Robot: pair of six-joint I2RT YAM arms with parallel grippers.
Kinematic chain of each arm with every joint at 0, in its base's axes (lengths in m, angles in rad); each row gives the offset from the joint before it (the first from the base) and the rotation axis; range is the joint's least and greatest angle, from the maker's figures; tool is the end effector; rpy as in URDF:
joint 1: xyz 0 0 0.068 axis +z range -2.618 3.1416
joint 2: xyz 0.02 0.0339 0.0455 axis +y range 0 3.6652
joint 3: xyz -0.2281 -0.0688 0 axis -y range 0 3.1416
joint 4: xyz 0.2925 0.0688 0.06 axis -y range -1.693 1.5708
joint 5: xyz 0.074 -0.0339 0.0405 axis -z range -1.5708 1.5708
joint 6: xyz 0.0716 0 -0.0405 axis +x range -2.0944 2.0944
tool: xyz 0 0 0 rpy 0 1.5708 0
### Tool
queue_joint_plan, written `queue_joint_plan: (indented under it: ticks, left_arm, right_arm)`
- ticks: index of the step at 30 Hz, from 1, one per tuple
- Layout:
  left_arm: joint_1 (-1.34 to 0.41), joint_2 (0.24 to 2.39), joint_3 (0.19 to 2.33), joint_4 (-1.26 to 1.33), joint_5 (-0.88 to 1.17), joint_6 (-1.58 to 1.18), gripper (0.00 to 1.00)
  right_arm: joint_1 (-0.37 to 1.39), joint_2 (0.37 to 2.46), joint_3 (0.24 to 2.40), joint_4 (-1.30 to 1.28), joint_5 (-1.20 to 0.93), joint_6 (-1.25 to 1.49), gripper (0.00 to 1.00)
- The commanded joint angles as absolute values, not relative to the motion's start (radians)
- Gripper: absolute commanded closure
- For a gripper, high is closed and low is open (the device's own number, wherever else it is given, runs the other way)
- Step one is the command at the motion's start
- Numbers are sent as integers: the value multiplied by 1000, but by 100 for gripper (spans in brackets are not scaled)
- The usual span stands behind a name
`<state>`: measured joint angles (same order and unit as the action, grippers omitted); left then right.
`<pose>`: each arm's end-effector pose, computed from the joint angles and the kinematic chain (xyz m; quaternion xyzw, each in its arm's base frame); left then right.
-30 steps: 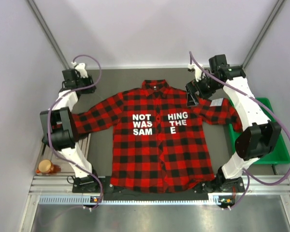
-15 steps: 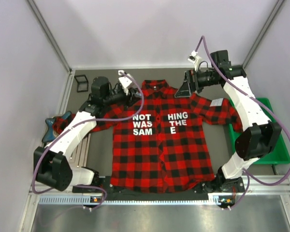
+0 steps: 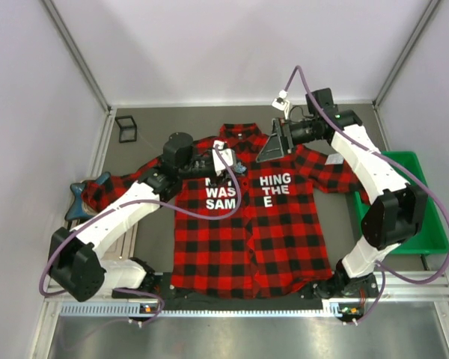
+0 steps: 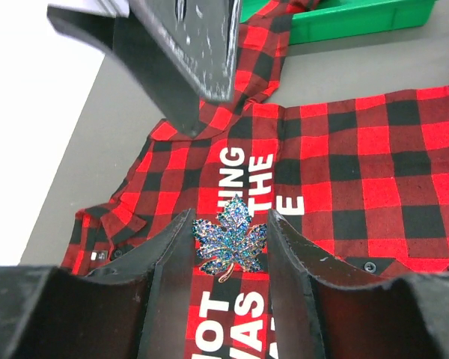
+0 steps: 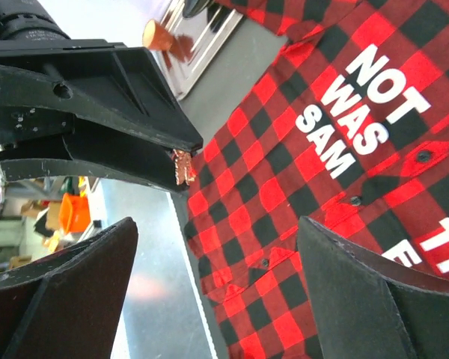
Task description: Pin the brooch onto the clothing
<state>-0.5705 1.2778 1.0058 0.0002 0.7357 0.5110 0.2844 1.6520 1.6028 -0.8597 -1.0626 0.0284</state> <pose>0.2892 -0.2426 0.2770 0.5690 0.5251 -0.3030 0.5556 0.3669 0.1724 0.3005 -0.2674 0.7877 0.5169 0.2021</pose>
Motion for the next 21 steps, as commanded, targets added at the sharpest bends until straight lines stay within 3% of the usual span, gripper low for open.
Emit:
queue_joint_plan:
  ticks: [1, 5, 13, 21]
  left_arm:
    - [-597, 1252, 997, 40, 730, 586, 62]
    - [-614, 1262, 1005, 46, 732, 589, 63]
    - [-617, 1282, 1016, 66, 735, 565, 63]
    - [-617, 1295, 1019, 80, 753, 578, 63]
  right_arm:
    - [345, 1608, 1566, -785, -1094, 75, 16]
    - [396, 1612, 1549, -750, -1088, 92, 27]
    - [440, 1631, 1542, -709, -1065, 97, 32]
    - [445, 1658, 1552, -695, -1058, 110, 48]
